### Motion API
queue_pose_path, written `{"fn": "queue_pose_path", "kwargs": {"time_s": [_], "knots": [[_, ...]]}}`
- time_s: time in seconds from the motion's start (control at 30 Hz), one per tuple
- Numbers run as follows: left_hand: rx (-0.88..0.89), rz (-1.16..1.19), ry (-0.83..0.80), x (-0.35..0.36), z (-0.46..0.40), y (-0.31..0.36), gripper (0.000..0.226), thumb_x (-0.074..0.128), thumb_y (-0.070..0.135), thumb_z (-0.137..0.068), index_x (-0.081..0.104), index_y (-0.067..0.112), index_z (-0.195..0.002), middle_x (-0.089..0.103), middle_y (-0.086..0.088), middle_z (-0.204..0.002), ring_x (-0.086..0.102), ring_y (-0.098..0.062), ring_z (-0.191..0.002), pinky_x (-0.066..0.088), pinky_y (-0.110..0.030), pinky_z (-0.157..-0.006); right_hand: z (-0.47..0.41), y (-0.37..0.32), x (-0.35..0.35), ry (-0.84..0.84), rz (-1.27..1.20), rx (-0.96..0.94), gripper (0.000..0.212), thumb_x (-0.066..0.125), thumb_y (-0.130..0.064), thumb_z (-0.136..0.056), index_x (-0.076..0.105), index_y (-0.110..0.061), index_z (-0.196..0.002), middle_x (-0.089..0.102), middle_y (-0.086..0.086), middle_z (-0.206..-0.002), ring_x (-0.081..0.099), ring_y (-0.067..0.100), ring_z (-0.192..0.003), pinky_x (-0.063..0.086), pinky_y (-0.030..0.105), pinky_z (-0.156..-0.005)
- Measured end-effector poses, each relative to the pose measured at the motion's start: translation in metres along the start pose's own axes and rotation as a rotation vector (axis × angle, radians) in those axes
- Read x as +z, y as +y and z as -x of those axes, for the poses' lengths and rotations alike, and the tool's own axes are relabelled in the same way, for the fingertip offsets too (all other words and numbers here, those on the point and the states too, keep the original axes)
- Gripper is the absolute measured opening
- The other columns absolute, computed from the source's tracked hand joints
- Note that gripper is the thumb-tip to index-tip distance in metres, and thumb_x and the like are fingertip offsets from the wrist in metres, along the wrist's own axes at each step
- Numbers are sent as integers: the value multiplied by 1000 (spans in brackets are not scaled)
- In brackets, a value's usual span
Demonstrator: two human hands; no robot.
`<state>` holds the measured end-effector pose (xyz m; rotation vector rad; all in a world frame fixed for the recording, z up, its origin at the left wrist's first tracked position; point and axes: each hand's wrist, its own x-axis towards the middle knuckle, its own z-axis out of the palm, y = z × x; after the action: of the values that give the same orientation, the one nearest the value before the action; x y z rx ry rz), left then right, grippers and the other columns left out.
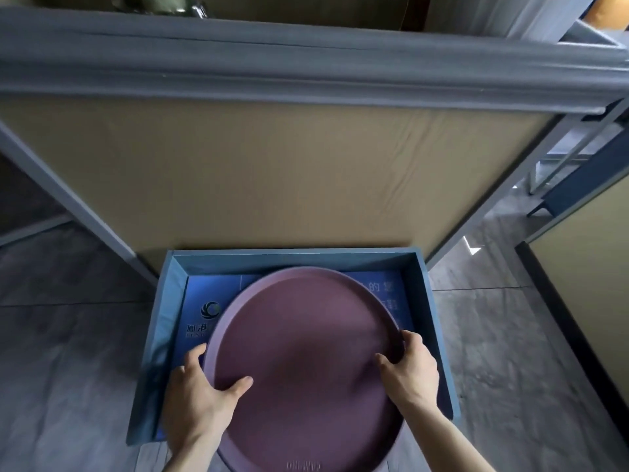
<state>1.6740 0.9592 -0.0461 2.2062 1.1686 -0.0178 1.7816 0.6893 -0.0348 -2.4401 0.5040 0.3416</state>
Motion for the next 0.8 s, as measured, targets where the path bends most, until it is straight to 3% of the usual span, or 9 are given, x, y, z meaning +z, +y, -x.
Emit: {"fn": "queue_pose_path", "kwargs": {"time_s": [0.23, 0.8], "knots": [[17, -46, -23, 3, 5, 1, 103, 92, 53, -47, 49, 24, -136, 66, -10, -119, 64, -33, -106, 54, -43, -75, 7, 1, 2, 104, 41, 35, 62, 75, -22, -81, 51, -12, -136, 63, 15, -124, 58, 35, -116, 46, 44, -95], [22, -226, -11, 6, 9, 15, 104, 90, 59, -50, 47, 22, -137, 67, -11, -118, 66, -34, -104, 52, -39, -64, 9, 4, 1, 56, 188, 3, 74, 74, -33, -84, 42, -16, -148, 63, 8, -132, 59, 31, -120, 47, 40, -93]]}}
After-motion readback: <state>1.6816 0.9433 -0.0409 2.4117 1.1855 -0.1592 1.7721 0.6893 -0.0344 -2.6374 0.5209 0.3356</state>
